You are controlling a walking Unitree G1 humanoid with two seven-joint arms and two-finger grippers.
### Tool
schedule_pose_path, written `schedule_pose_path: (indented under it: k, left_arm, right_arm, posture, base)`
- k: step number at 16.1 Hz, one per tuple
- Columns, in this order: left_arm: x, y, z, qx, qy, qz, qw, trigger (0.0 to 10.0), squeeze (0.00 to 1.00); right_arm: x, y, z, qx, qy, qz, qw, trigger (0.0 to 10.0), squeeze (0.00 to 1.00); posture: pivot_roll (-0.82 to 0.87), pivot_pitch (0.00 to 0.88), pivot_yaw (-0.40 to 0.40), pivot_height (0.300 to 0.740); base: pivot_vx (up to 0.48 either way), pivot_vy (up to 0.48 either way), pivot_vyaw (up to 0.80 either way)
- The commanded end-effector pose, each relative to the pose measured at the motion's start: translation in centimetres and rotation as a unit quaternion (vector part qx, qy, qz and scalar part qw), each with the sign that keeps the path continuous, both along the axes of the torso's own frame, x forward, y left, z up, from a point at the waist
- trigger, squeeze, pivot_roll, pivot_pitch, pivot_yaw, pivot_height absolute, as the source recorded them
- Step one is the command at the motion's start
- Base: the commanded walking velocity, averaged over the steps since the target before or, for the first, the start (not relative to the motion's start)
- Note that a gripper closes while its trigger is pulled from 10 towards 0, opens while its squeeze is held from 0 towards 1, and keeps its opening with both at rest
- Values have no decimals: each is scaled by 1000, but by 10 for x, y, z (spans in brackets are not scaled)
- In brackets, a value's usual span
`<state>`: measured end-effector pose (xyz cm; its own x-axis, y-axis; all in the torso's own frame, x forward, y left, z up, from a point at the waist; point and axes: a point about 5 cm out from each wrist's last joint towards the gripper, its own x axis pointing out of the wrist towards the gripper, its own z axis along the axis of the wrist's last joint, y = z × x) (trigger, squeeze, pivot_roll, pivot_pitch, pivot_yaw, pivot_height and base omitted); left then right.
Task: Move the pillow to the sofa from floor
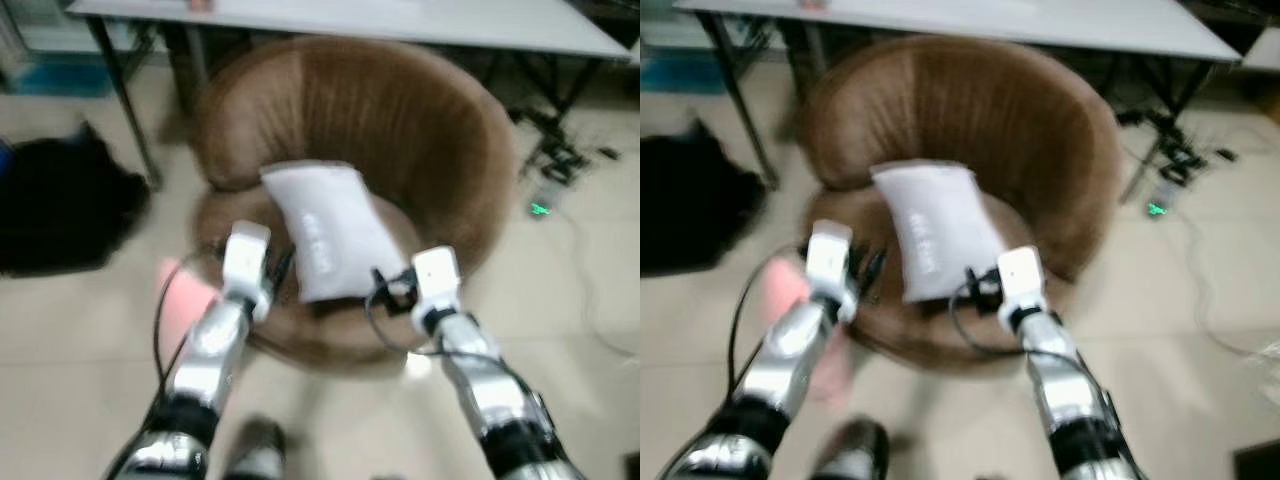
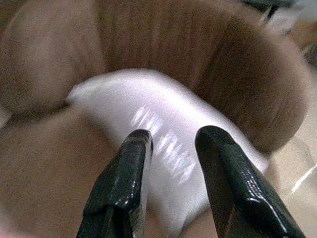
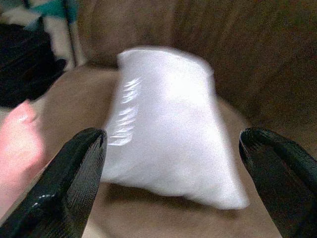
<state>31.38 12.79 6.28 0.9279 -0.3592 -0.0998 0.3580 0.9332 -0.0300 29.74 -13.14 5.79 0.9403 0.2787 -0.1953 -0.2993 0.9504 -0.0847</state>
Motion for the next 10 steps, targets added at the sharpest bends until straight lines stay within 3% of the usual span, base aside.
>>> schedule_pose_path:
  k: [1,10]
  left_arm:
    - [7,-12,13,-4,-22,-18,1000,10000,0]
    - [7,-12,13,-10,-22,-15,1000,10000,0]
  right_arm:
    - [-2,-7,-4,-10,13,-7,1000,10000,0]
    - [-5,-6,-6,-11,21,-4,1000,10000,0]
  posture:
    - [57,130,-71,740]
    - [51,138,-68,740]
  base:
    - [0,0,0]
    - [0,0,0]
